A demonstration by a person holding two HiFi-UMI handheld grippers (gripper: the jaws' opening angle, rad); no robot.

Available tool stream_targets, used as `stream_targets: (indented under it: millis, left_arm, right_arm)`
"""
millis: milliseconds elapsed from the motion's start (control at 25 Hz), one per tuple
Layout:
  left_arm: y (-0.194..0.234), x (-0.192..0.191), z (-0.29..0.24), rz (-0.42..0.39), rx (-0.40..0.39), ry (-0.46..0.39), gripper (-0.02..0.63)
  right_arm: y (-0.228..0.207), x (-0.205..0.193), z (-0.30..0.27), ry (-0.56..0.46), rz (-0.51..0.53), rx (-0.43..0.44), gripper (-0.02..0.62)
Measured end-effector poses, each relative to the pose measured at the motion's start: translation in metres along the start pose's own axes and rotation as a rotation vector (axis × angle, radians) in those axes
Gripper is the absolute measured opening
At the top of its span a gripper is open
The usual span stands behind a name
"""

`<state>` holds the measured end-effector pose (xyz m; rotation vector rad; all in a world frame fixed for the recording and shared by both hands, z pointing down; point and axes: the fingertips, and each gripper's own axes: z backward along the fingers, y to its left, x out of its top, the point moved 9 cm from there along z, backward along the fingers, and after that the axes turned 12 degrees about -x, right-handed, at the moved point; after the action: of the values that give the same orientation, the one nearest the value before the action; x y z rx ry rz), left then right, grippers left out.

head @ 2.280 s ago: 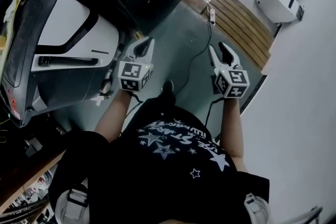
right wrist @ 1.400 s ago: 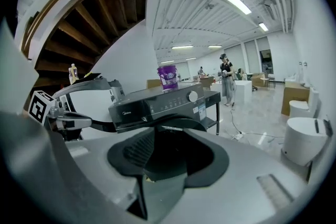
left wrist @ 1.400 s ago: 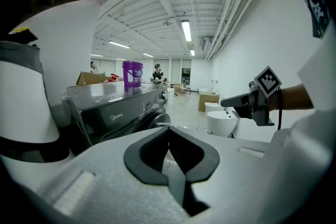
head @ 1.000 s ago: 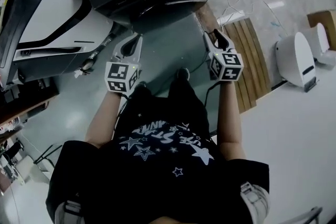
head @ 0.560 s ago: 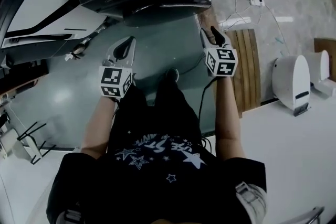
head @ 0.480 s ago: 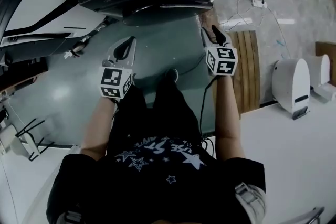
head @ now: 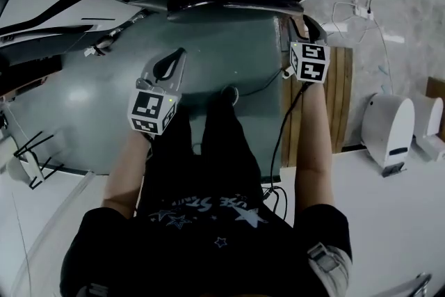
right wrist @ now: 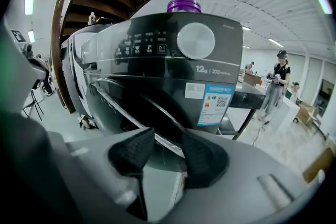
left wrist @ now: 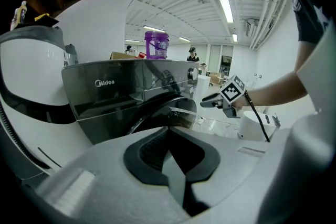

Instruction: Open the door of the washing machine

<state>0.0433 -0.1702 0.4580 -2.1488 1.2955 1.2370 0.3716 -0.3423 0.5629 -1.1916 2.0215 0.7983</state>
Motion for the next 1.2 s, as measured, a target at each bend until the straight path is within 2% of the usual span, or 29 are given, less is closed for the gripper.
stream_targets:
  millis: [280, 400, 600, 720, 1200]
  left_arm:
    - [0.011, -0.018, -0.013, 0.035, 0.001, 0.023, 0.011]
    - [0.01, -0.022, -0.018, 0.046, -0.008, 0.025, 0.011]
    - [0.009, -0.024, -0.023, 0.049, -0.018, 0.02, 0.011]
    - [0.008, -0.026, -0.023, 0.059, -0.022, 0.013, 0.011]
    - [0.023, -0.029, -0.012, 0.051, -0.041, 0.019, 0.011]
  right_arm:
    - [-0.011, -0.005, -0.039, 0.019, 0.115, 0.021, 0.169]
    - [-0.009, -0.004, -0.051, 0.015, 0.208, 0.051, 0.169]
    - [-0.005, 0.004, -0.063, 0.064, 0.386, 0.088, 0.169]
    - [-0.004, 0.005, -0.064, 0.076, 0.446, 0.112, 0.164]
    - [0.005, -0.005, -0.047, 0.127, 0.435, 0.048, 0.153]
